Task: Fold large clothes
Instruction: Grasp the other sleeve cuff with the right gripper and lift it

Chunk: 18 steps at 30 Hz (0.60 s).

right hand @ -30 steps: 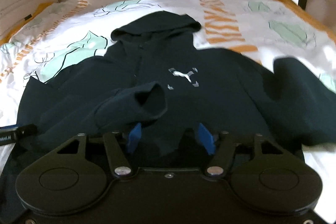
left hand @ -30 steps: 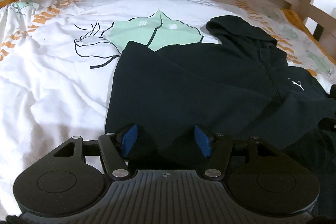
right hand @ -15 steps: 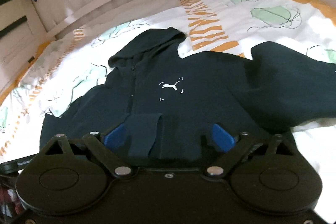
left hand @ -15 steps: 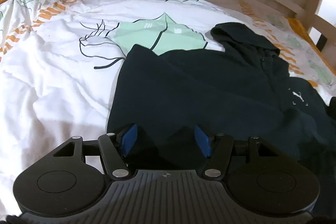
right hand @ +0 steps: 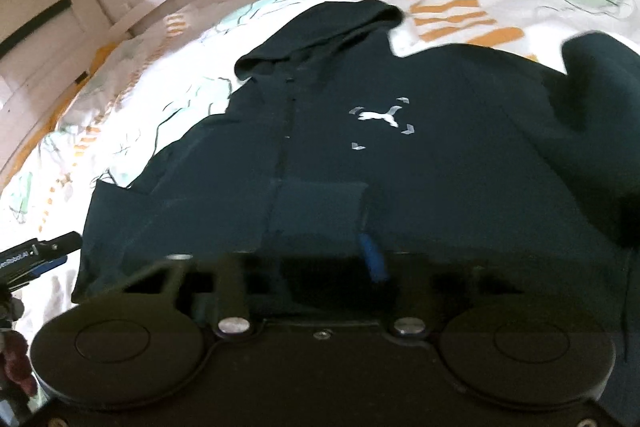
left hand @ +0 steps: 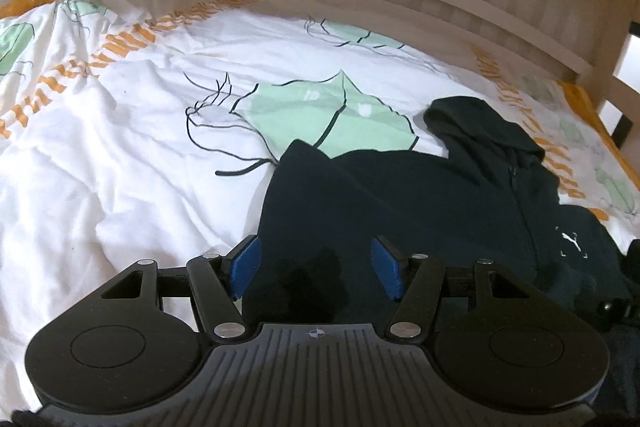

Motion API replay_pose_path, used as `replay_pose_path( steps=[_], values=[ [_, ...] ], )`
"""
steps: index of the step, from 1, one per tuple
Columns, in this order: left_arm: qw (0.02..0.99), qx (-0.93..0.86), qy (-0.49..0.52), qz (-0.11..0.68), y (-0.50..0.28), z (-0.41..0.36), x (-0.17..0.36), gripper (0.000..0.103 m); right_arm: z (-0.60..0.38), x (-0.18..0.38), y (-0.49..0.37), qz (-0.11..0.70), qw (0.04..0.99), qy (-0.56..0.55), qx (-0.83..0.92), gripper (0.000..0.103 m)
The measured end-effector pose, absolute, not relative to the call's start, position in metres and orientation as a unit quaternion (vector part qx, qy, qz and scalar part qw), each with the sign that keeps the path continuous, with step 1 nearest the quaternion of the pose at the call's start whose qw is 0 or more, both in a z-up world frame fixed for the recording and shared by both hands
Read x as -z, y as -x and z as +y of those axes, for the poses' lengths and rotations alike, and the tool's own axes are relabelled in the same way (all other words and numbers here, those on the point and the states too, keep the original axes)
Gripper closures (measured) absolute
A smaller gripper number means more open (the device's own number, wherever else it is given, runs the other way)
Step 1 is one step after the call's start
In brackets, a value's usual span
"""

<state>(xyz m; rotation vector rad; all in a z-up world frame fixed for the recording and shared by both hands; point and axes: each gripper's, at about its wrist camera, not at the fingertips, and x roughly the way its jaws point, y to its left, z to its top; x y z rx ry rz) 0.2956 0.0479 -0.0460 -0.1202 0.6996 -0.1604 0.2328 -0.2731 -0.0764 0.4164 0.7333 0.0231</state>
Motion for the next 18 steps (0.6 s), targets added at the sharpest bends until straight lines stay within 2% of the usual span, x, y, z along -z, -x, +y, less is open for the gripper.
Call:
replay_pose_path(
  steps=[4, 9, 13, 18],
  values=[
    [0.943, 0.082, 0.039, 0.319, -0.292, 0.042, 0.041, 0.044, -0.259, 0.042, -0.234, 0.31, 0.941, -0.129, -0.034, 0.083],
    [0.944, 0.086, 0.021, 0.317, -0.294, 0.033, 0.043, 0.044, -0.28, 0.009, -0.231, 0.254, 0.963, -0.093, 0.016, 0.083],
    [0.935, 0.083, 0.007, 0.345, -0.3, 0.028, 0.055, 0.044, -0.309, 0.031, -0.242, 0.297, 0.946, -0.124, 0.034, 0.082],
    [0.921, 0.068, -0.028, 0.383, -0.307, 0.028, 0.077, 0.043, -0.314, 0.072, -0.247, 0.349, 0.929, -0.104, 0.063, 0.073]
  ],
)
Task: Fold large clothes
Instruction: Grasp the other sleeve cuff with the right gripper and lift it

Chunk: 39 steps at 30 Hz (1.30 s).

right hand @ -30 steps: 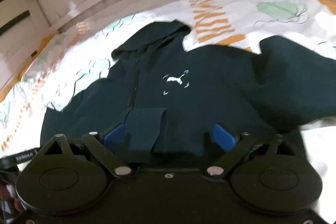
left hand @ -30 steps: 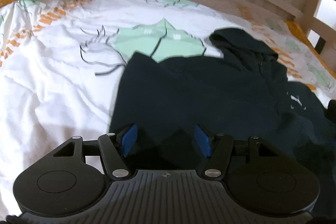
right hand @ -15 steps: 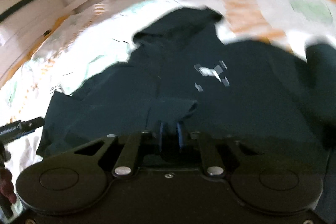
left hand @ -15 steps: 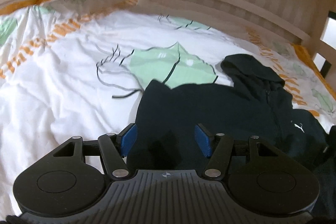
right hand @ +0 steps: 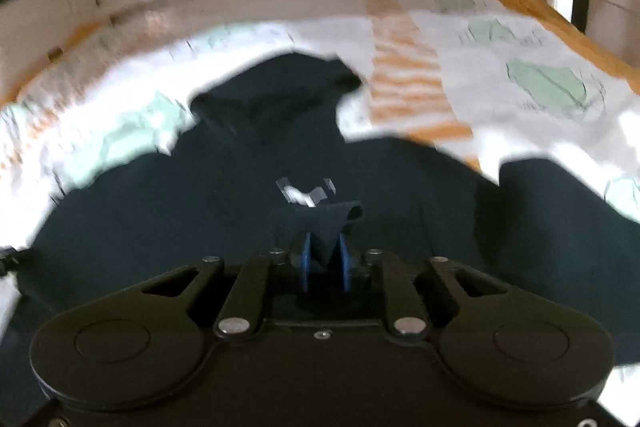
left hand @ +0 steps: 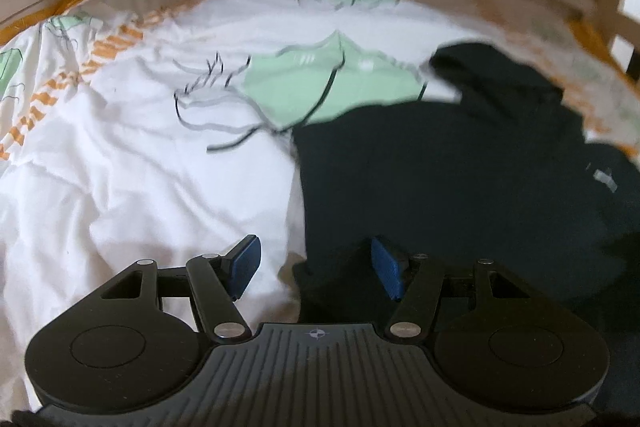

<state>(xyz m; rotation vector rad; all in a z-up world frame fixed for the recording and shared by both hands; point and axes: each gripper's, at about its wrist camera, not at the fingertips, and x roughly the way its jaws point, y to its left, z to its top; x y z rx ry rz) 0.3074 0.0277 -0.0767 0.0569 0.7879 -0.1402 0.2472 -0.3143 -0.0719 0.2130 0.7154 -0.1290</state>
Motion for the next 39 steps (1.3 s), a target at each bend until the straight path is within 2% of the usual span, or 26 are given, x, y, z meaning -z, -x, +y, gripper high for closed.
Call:
replay_pose_path(
  steps=[1, 3, 6, 10, 17, 20, 28, 32, 39],
  values=[
    [0.919, 0.069, -0.029, 0.388, -0.309, 0.028, 0.081, 0.041, -0.314, 0.077, -0.246, 0.358, 0.925, -0.105, 0.072, 0.073],
    [0.919, 0.064, -0.03, 0.388, -0.307, 0.028, 0.085, 0.037, -0.318, 0.089, -0.238, 0.364, 0.921, -0.109, 0.086, 0.055],
    [0.919, 0.059, -0.025, 0.39, -0.307, 0.029, 0.088, 0.033, -0.322, 0.092, -0.225, 0.352, 0.926, -0.098, 0.093, 0.047],
    [0.922, 0.042, -0.022, 0.384, -0.305, 0.028, 0.091, 0.019, -0.316, 0.096, -0.218, 0.342, 0.933, -0.063, 0.096, 0.04],
    [0.919, 0.052, 0.021, 0.389, -0.305, 0.039, 0.088, 0.019, -0.326, 0.09, -0.209, 0.333, 0.935, -0.097, 0.069, 0.031],
    [0.921, 0.06, 0.026, 0.384, -0.298, 0.036, 0.08, 0.023, -0.334, 0.078, -0.189, 0.327, 0.935, -0.124, 0.051, 0.022],
    [0.936, 0.109, -0.021, 0.334, -0.256, 0.006, 0.048, 0.024, -0.386, 0.058, -0.137, 0.329, 0.918, -0.211, 0.067, 0.021],
    [0.94, 0.143, -0.022, 0.31, -0.233, -0.012, 0.022, 0.024, -0.431, 0.059, -0.12, 0.336, 0.895, -0.269, 0.121, 0.021],
    [0.935, 0.19, -0.017, 0.299, -0.209, -0.041, -0.003, 0.024, -0.496, 0.065, -0.097, 0.342, 0.863, -0.302, 0.215, 0.021]
  ],
)
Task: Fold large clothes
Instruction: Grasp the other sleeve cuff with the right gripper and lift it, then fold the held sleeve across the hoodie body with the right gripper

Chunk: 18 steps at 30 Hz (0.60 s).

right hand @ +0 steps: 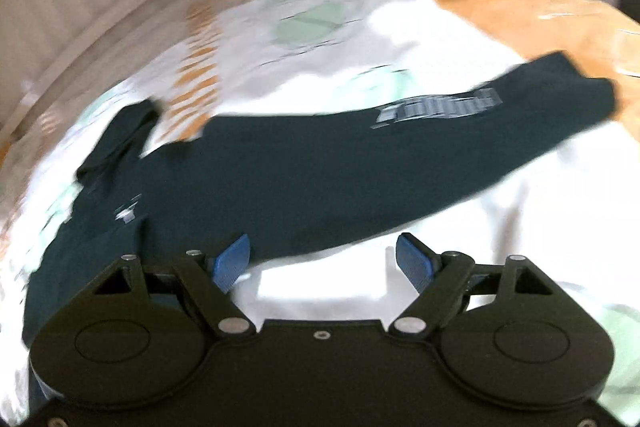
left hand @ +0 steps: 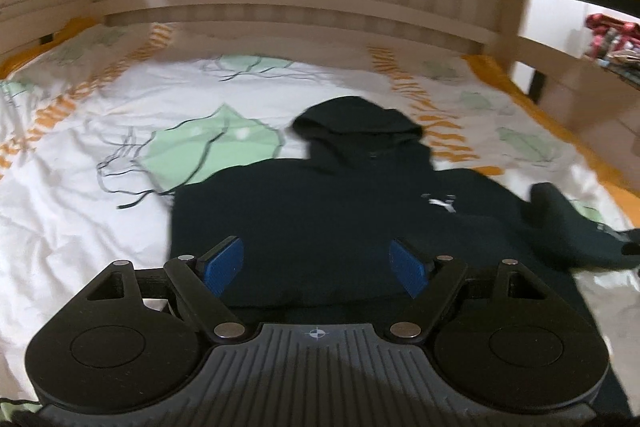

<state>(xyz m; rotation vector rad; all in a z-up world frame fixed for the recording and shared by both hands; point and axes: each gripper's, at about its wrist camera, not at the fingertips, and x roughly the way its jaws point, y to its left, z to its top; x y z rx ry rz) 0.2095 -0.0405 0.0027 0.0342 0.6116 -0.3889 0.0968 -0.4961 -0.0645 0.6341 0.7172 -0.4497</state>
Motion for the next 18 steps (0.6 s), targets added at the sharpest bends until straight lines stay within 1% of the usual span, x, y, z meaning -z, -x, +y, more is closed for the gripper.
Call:
replay_pose_path(
  steps=[6, 10, 16, 17, 18],
  values=[
    [0.93, 0.212, -0.032, 0.299, -0.199, -0.058, -0.006, 0.024, -0.557, 0.076, -0.077, 0.313, 0.83, -0.357, 0.295, 0.021],
    [0.925, 0.219, -0.041, 0.308, -0.197, -0.067, 0.0, 0.024, -0.591, 0.087, -0.069, 0.306, 0.811, -0.372, 0.333, 0.021],
    [0.918, 0.222, -0.05, 0.326, -0.203, -0.075, 0.013, 0.024, -0.615, 0.104, -0.075, 0.29, 0.8, -0.383, 0.361, 0.021],
    [0.917, 0.222, -0.05, 0.328, -0.205, -0.075, 0.016, 0.024, -0.617, 0.105, -0.078, 0.289, 0.8, -0.379, 0.364, 0.027],
    [0.916, 0.223, -0.051, 0.33, -0.207, -0.075, 0.017, 0.024, -0.616, 0.105, -0.079, 0.29, 0.801, -0.372, 0.368, 0.044]
  ],
)
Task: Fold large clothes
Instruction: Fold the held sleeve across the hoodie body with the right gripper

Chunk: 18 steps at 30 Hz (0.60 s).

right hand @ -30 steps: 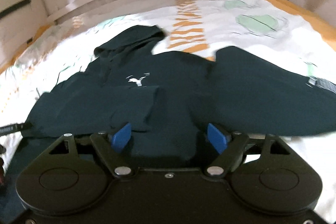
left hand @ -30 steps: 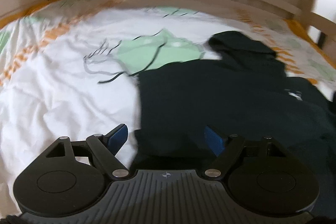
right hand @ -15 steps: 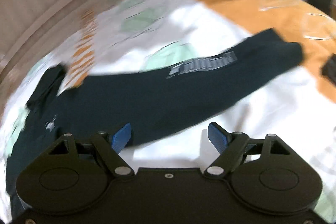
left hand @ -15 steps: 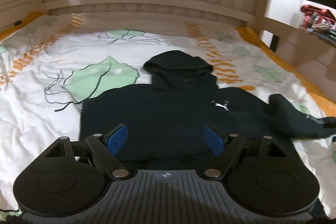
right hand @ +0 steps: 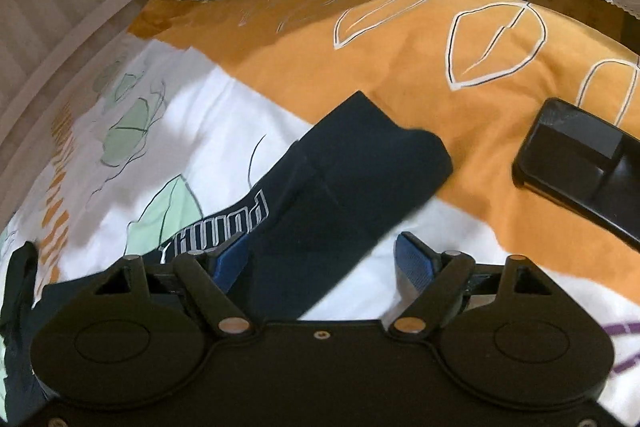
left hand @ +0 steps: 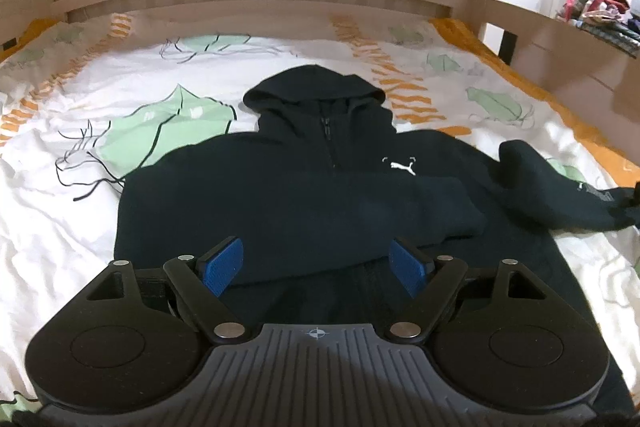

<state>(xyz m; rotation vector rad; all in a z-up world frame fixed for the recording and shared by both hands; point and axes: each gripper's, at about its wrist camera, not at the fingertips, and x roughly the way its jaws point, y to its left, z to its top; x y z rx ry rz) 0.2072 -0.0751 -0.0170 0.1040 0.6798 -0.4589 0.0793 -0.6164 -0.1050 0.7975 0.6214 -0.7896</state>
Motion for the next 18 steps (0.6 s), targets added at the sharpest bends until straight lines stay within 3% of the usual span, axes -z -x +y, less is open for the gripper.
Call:
replay_pose_path(
  steps=[1, 3, 4, 18],
  values=[
    [0.915, 0.224, -0.051, 0.333, -0.209, -0.075, 0.019, 0.024, -0.615, 0.104, -0.082, 0.293, 0.803, -0.359, 0.375, 0.051],
    [0.912, 0.225, -0.051, 0.339, -0.215, -0.074, 0.022, 0.024, -0.613, 0.1, -0.084, 0.286, 0.812, -0.349, 0.371, 0.074],
    [0.912, 0.225, -0.05, 0.34, -0.216, -0.072, 0.023, 0.024, -0.612, 0.097, -0.084, 0.279, 0.816, -0.347, 0.368, 0.076],
    [0.909, 0.225, -0.027, 0.351, -0.268, -0.039, 0.026, 0.024, -0.495, -0.03, -0.15, 0.188, 0.935, -0.226, 0.201, 0.078]
  ],
)
